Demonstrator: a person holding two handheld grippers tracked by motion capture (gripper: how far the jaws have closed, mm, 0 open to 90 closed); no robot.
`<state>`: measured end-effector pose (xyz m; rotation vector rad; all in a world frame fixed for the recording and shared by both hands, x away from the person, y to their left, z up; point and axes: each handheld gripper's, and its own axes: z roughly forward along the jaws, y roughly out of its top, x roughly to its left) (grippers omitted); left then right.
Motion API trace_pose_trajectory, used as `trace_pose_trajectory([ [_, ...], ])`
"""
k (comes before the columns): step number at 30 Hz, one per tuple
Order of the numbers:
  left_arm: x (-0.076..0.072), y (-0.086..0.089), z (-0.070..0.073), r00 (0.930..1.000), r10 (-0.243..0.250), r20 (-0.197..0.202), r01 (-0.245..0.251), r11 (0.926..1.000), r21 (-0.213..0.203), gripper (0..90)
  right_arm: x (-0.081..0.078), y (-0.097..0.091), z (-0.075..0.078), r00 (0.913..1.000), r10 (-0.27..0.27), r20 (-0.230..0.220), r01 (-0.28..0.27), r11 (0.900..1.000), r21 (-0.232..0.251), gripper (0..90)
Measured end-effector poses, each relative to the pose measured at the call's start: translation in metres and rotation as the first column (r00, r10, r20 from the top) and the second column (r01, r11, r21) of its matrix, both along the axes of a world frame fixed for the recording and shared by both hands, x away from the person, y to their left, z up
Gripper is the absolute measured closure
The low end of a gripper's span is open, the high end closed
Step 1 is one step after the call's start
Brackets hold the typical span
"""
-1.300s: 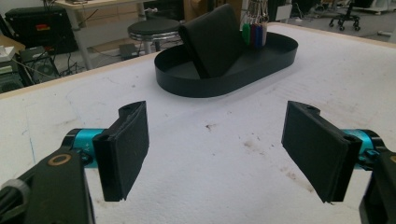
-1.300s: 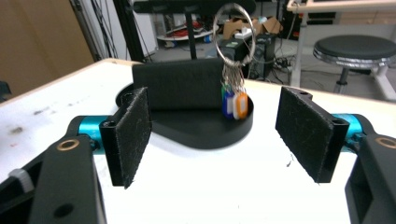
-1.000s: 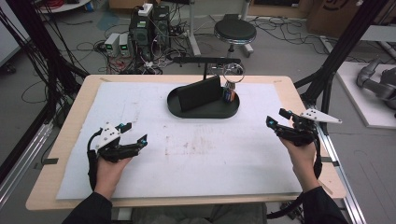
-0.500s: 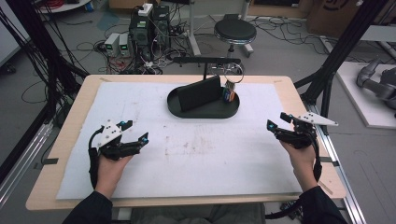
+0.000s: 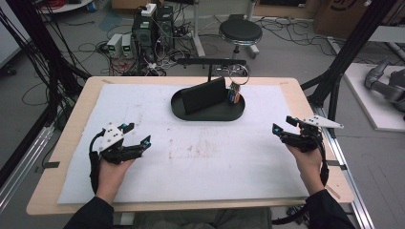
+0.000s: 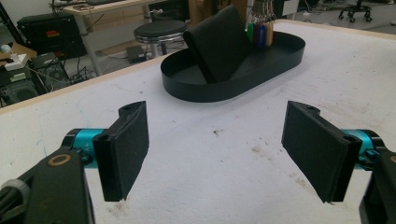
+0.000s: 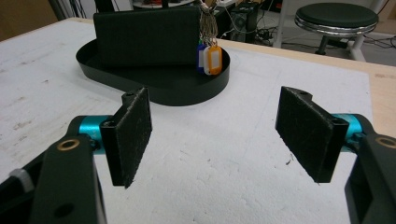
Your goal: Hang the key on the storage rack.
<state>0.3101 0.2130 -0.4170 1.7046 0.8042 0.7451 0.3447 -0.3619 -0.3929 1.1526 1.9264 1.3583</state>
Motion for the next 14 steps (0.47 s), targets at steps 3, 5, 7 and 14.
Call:
trace_pose_trajectory([
  [3, -0.0003, 0.0005, -0.0003, 1.0, -0.001, -0.001, 0.001, 1.0, -0.002, 23.2, 0.0003, 0.0007, -0.0002, 1.0, 0.001, -0.003, -0.001, 1.0, -0.002, 27.6],
  [5, -0.0006, 0.0011, -0.0001, 1.0, -0.002, -0.004, 0.002, 1.0, -0.002, 23.3, 0.0006, 0.0012, -0.0002, 1.0, 0.003, -0.003, -0.003, 1.0, 0.0, 27.6],
  [7, -0.0006, 0.0017, -0.0001, 1.0, 0.001, -0.005, -0.001, 1.0, 0.0, 23.3, 0.0013, 0.0013, -0.0006, 1.0, 0.004, 0.001, -0.004, 1.0, -0.007, 27.6],
  [14, 0.0016, 0.0027, 0.0004, 0.9998, 0.003, -0.02, -0.003, 1.0, -0.008, 23.2, 0.0026, 0.0, -0.0014, 0.9999, 0.008, -0.013, -0.008, 1.0, 0.001, 26.8],
])
